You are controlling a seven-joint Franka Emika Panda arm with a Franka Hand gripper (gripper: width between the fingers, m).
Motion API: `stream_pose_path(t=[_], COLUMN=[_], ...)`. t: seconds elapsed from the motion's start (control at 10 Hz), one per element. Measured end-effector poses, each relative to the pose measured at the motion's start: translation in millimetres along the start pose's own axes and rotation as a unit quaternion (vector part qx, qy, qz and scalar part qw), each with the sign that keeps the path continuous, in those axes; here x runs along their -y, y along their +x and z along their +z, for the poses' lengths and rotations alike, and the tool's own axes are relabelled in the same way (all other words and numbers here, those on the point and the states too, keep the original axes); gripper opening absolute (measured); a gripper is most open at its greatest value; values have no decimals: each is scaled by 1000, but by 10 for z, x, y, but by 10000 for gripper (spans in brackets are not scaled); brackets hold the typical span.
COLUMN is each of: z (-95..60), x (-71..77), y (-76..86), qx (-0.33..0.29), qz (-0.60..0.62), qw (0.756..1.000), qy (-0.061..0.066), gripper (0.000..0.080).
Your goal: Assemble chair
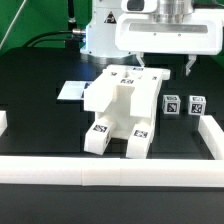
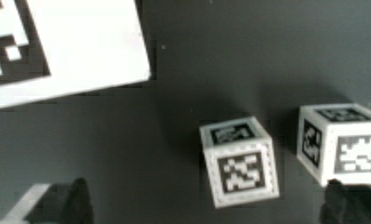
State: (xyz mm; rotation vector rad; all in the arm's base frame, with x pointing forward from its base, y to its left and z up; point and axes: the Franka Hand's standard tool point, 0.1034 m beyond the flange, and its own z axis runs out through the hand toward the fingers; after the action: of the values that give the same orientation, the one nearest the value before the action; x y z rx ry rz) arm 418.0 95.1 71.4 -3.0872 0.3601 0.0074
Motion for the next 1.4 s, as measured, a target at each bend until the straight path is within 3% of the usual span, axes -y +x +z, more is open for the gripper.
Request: stream_pose_path(t=[0.5,0.7,1.4], z=[-66,-71,36], x=[150,200,31], y=[267,282,366], qx=[-8,-10,-5], qz=[-2,-5,-5], qw=[1000,1000,1000], qy=[5,6,-4], gripper=[649,649,649])
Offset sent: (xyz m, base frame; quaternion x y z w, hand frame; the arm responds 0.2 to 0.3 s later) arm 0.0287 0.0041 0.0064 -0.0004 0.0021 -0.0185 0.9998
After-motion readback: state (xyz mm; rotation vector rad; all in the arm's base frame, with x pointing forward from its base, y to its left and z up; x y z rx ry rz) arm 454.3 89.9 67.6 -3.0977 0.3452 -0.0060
